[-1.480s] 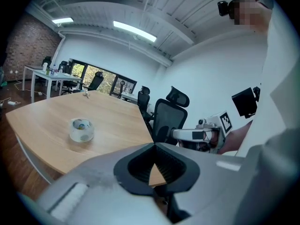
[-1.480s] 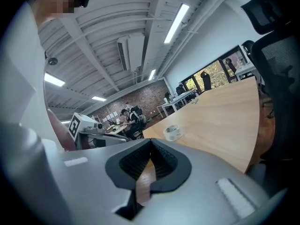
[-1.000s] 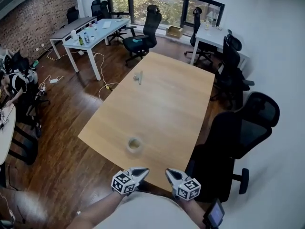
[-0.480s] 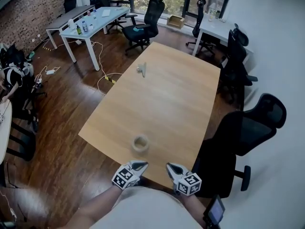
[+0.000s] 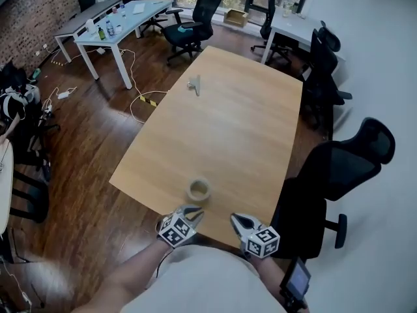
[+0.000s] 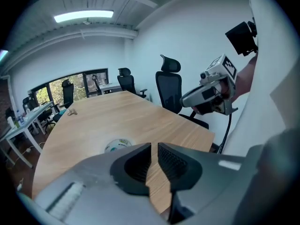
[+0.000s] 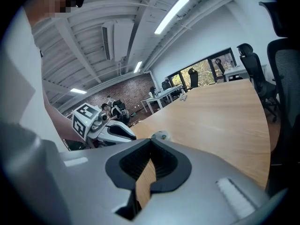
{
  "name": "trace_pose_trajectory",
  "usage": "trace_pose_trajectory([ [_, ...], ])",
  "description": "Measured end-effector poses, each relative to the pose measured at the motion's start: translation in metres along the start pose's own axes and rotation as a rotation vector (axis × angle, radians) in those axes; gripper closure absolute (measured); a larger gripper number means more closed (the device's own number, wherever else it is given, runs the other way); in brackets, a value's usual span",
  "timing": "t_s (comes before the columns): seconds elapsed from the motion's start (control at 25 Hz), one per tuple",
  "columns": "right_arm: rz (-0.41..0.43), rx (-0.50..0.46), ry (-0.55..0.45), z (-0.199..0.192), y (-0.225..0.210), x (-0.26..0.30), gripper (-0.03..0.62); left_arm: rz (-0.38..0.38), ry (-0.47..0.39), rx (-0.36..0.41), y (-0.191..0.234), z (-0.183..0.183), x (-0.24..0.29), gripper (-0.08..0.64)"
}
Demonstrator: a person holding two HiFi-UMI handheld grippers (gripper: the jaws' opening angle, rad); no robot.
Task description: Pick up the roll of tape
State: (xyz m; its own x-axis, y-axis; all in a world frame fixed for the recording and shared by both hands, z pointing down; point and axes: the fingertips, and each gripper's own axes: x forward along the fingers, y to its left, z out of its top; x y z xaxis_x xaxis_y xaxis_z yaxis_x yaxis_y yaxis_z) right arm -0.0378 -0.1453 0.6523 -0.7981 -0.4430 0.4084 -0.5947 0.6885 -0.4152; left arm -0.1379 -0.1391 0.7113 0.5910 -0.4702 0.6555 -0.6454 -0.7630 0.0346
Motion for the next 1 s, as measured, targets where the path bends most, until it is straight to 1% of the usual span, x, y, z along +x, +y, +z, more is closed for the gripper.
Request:
trace_pose_trajectory([
  [0.16, -0.028, 0.019, -0.015, 0.002, 0.004, 0.004, 0.584, -0.027, 0.104, 0.075, 0.016, -0.017, 0.003, 0.488],
  [0.28, -0.053, 0.045, -0.032, -0.001, 0.004, 0.0, 0.584, -0.033, 0.155, 0.139, 0.023, -0.026, 0.006, 0.457],
  [0.36, -0.072, 0.061, -0.046, -0.003, 0.002, -0.003, 0.584, -0.039, 0.179, 0.206, 0.028, -0.027, 0.01, 0.431],
  [0.44, -0.094, 0.078, -0.06, -0.006, 0.001, -0.006, 0.584, -0.046, 0.209, 0.293, 0.032, -0.029, 0.016, 0.407],
  [0.56, -0.123, 0.106, -0.076, -0.011, 0.0, -0.013, 0.584, -0.061, 0.278, 0.415, 0.037, -0.039, 0.028, 0.367],
  [0.68, -0.151, 0.126, -0.092, -0.016, -0.006, -0.024, 0.584, -0.086, 0.341, 0.494, 0.036, -0.051, 0.044, 0.347],
  [0.8, -0.18, 0.142, -0.115, -0.018, -0.013, -0.036, 0.584, -0.1, 0.399, 0.559, 0.036, -0.064, 0.056, 0.339],
  [0.88, -0.197, 0.149, -0.124, -0.018, -0.015, -0.041, 0.584, -0.098, 0.415, 0.592, 0.039, -0.067, 0.06, 0.337],
  [0.92, -0.203, 0.153, -0.127, -0.018, -0.016, -0.043, 0.584, -0.097, 0.421, 0.612, 0.04, -0.067, 0.061, 0.357],
  [1.0, -0.214, 0.158, -0.131, -0.018, -0.017, -0.048, 0.584, -0.101, 0.437, 0.66, 0.041, -0.067, 0.061, 0.362],
])
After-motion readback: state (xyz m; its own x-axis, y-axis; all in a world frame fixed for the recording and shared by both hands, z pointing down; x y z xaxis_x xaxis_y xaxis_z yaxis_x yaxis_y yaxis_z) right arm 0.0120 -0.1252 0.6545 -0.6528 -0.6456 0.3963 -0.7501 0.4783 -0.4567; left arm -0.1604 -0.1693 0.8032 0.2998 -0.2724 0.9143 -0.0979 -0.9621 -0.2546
